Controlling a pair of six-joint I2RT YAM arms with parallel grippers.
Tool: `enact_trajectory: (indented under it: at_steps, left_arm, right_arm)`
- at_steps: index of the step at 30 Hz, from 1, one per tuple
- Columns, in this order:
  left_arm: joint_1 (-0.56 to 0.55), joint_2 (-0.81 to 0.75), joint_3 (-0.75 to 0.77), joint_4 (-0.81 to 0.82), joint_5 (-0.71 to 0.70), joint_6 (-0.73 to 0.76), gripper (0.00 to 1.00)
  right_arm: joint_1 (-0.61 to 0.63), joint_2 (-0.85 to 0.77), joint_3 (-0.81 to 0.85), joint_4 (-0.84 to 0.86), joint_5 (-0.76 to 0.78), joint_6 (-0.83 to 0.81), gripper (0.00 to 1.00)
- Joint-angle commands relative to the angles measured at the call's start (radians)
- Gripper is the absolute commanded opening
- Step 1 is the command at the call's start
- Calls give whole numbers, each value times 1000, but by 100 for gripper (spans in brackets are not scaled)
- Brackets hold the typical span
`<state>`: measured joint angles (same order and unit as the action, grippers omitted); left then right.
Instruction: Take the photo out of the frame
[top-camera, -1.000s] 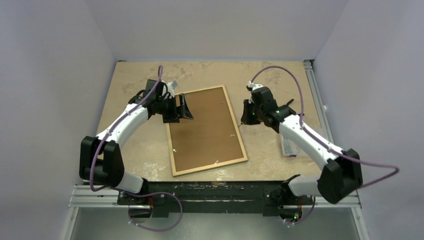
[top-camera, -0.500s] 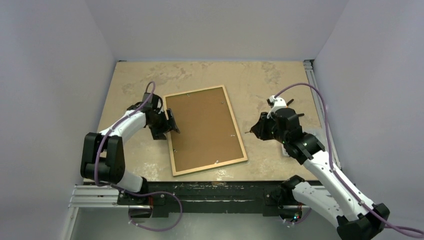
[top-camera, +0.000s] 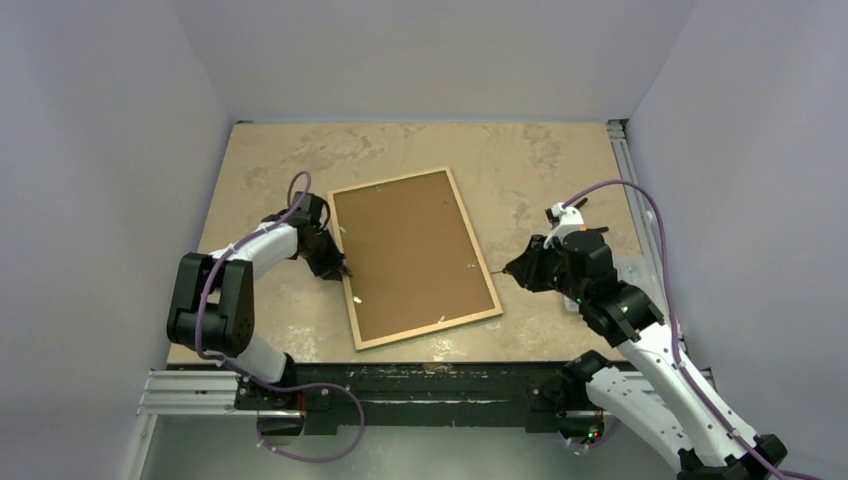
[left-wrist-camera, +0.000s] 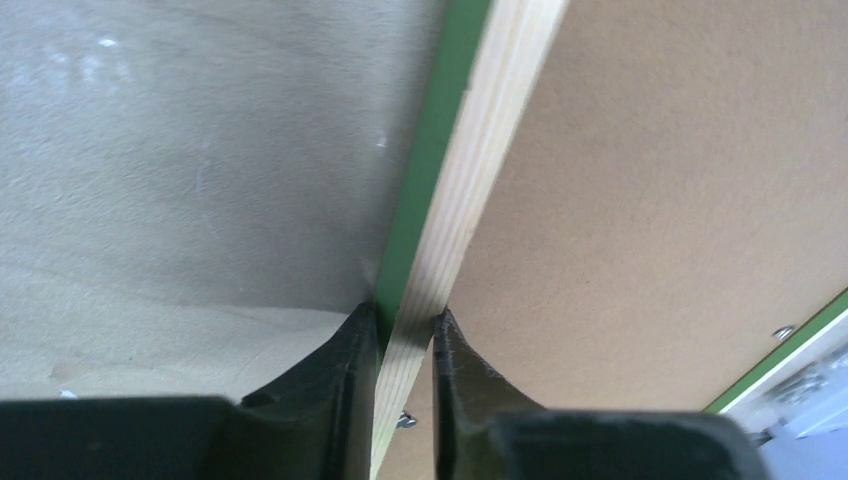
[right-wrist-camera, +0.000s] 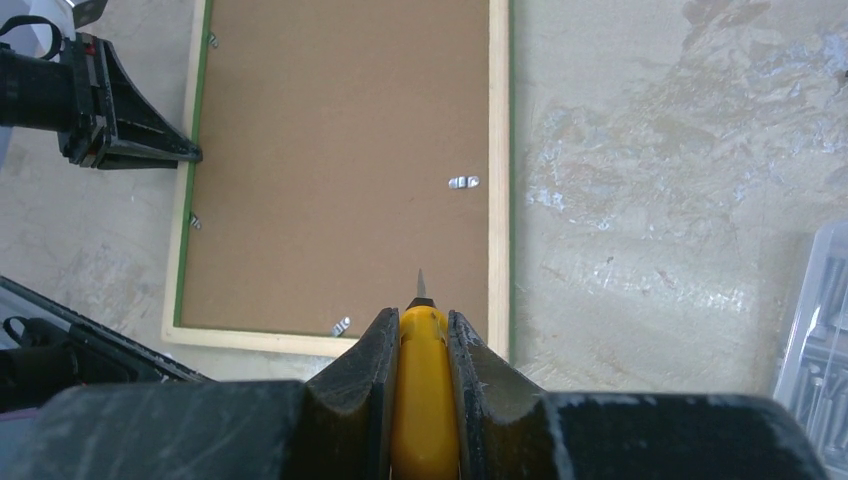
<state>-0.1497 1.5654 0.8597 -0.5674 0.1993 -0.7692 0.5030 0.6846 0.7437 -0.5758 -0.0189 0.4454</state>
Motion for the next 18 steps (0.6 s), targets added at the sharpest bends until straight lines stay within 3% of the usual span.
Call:
enact_trajectory:
  at_steps: [1,5,13,18]
  left_arm:
    - [-21,-15,-36,75,26,-88,0]
    - [-19,-143,-133,132,4,-207,0]
    - [-59,-389,-373,223,-62,-664,0]
    - [-196,-506,-389,96,-207,-863,0]
  right_arm:
    - [1,-3,3,13,-16,8,0]
    - [2,5,-3,16,-22,3,0]
    - [2,36,-13,27,-37,6,0]
    - [2,91,-29,59,-74,27,0]
